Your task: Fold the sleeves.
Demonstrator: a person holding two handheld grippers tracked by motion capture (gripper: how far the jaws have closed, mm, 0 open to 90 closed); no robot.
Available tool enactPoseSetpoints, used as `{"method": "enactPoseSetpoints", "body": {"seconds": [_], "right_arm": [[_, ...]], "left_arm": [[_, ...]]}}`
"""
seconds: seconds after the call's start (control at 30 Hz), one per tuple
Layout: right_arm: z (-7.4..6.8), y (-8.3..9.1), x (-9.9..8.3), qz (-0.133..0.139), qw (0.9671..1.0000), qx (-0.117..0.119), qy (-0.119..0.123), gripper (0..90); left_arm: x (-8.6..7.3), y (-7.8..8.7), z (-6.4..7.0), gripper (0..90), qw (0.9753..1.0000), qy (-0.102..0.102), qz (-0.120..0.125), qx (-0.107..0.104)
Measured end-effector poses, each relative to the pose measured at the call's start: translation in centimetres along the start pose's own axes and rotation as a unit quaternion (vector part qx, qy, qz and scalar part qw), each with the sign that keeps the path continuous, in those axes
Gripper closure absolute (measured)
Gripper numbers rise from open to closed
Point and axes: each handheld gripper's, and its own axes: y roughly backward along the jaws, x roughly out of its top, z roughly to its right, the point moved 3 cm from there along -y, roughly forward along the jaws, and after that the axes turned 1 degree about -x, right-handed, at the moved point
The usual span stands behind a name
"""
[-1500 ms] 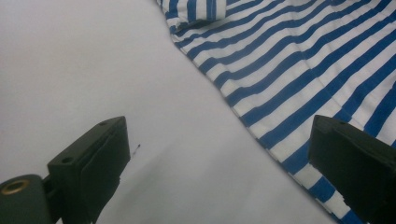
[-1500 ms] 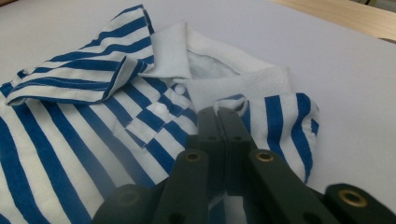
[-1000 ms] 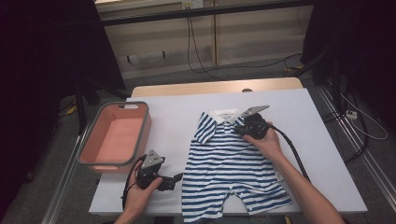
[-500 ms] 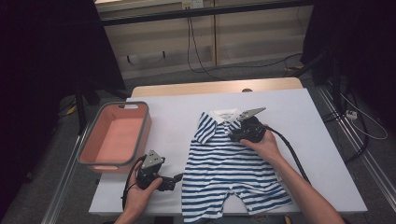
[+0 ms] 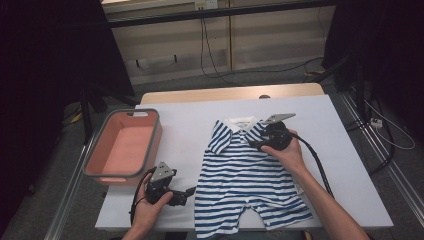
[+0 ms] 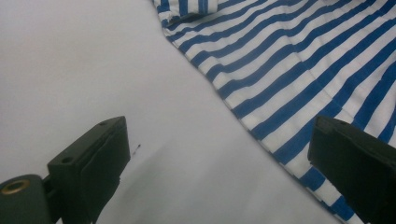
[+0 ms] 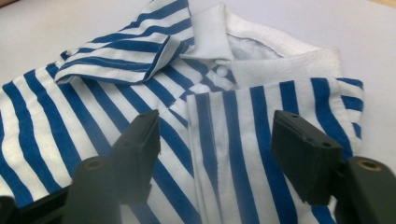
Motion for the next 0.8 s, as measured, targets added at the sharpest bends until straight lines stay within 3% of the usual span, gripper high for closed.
{"method": "enactPoseSetpoints", "body": {"seconds": [0.23, 0.8], "right_arm": [[-0.2, 0.6, -0.3, 0.005, 1.0000, -0.002, -0.002, 23.9], [-0.8, 4.0, -2.3, 0.018, 0.9995, -0.023, -0.007, 22.9]], "left_arm": [[0.3, -0.6, 0.2, 5.6, 0.9998, -0.019, -0.006, 0.005], [0.4, -0.5, 0.1, 5.6, 0.9997, -0.018, -0.003, 0.014]]}}
